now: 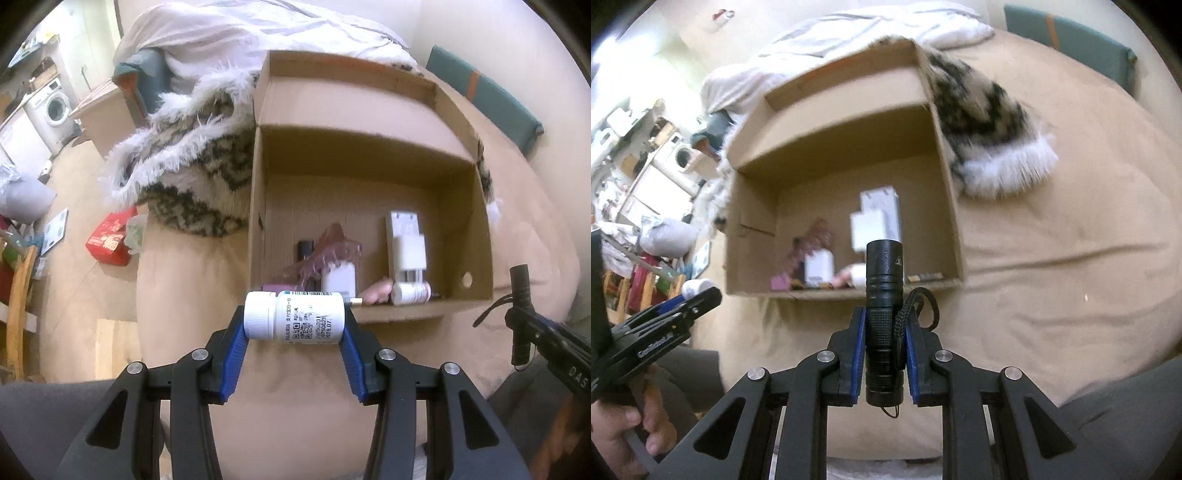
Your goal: Organize rigid objects
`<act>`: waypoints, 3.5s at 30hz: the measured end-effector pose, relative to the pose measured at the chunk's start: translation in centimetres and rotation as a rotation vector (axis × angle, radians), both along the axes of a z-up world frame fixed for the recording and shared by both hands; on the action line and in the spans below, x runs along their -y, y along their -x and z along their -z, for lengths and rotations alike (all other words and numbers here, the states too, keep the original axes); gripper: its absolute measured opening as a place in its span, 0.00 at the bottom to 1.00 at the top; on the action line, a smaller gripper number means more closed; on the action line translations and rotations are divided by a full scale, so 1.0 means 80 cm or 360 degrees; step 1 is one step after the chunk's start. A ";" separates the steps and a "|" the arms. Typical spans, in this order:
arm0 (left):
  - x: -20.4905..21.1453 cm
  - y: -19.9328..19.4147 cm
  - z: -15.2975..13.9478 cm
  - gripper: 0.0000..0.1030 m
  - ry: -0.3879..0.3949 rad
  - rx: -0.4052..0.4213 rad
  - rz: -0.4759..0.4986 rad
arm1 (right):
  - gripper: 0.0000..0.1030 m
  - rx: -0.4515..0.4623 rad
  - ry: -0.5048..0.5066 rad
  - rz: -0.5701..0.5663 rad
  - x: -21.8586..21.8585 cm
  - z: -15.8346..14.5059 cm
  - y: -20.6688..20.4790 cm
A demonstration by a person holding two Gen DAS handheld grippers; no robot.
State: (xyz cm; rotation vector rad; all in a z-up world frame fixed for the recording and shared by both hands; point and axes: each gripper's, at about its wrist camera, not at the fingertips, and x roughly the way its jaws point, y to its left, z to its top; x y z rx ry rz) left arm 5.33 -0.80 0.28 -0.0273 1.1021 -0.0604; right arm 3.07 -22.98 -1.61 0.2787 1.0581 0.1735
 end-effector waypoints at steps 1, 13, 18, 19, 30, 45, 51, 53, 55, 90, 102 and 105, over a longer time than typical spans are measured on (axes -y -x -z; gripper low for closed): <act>-0.001 -0.004 -0.003 0.42 0.0011 0.0008 0.0002 | 0.20 0.0018 0.0001 -0.0015 -0.002 -0.006 -0.003; 0.015 -0.089 -0.003 0.42 0.0040 0.0049 0.0041 | 0.20 0.0163 0.0017 -0.0203 -0.032 -0.046 -0.092; 0.020 -0.120 0.022 0.42 0.0074 -0.0047 0.0018 | 0.20 0.0179 0.0033 -0.0244 -0.043 -0.034 -0.131; 0.020 -0.125 0.027 0.42 0.0090 -0.0060 0.0017 | 0.20 0.0177 0.0027 -0.0250 -0.044 -0.029 -0.137; 0.035 -0.141 0.077 0.42 0.0049 -0.0095 0.0045 | 0.20 -0.0059 0.0001 -0.0239 -0.045 0.079 -0.161; 0.054 -0.131 0.105 0.42 -0.0073 -0.0117 0.0078 | 0.20 -0.0103 0.0045 -0.0287 -0.063 0.087 -0.173; 0.062 -0.126 0.102 0.52 -0.0063 -0.0094 0.0108 | 0.20 -0.0096 -0.0010 -0.0264 -0.055 0.087 -0.170; 0.066 -0.124 0.092 0.53 -0.0083 -0.0035 0.0123 | 0.20 -0.0080 -0.0062 -0.0254 -0.053 0.083 -0.171; 0.069 -0.120 0.082 0.62 -0.0127 0.0035 0.0135 | 0.22 -0.0039 -0.0073 -0.0247 -0.053 0.076 -0.171; -0.016 0.023 -0.047 0.99 -0.0046 0.0432 -0.0153 | 1.00 0.0412 0.0083 -0.0175 -0.021 -0.050 -0.024; -0.023 0.039 -0.010 0.99 -0.0009 0.0398 -0.0163 | 1.00 0.0503 0.0220 -0.0145 -0.024 -0.026 0.008; -0.017 0.033 -0.002 0.99 -0.0029 0.0380 -0.0148 | 1.00 0.0473 0.0239 -0.0124 -0.024 -0.013 0.001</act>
